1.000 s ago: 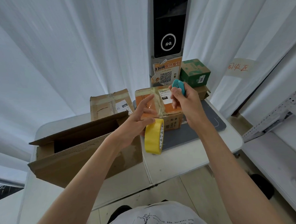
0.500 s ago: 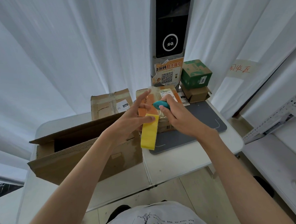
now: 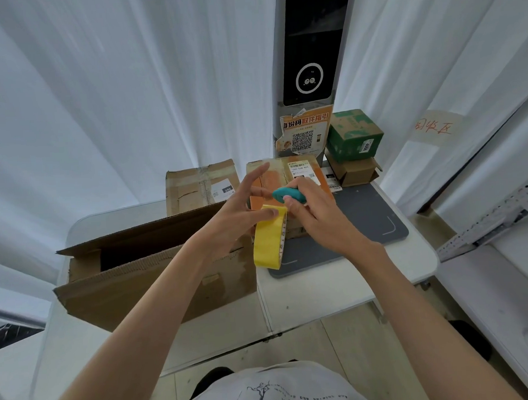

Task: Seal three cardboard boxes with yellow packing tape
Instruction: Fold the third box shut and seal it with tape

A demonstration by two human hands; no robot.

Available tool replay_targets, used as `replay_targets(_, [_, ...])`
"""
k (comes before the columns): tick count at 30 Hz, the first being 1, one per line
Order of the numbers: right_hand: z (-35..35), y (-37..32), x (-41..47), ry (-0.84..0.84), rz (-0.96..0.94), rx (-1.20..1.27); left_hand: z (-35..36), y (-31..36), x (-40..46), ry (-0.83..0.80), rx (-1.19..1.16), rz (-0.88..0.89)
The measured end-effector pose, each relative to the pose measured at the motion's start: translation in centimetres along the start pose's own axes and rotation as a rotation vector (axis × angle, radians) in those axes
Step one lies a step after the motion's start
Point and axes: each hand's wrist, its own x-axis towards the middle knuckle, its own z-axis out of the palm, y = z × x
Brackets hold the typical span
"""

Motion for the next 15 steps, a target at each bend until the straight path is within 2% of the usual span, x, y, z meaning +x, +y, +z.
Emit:
replay_targets(4, [0.4,-1.6,1.1,0.329,0.400,0.664,0.0,-0.1,-0.1,-0.004,-0.012,-0.001])
replay_targets(7, [0.3,-1.9,2.8,0.439,0.474,0.911,0.2,-0.2,-0.1,-0.008,-0.011,-0.003])
replay_targets(10, [0.6,-2.5,3.9,0.437,0.459,0.927,0.3,-0.3,-0.1,-0.016,-0.027,-0.006])
replay_targets(15, [1.2,-2.4,5.0,0.374,0.511,0.806,0.3,-0.4,-0.3,-0.019,-0.056,-0.020])
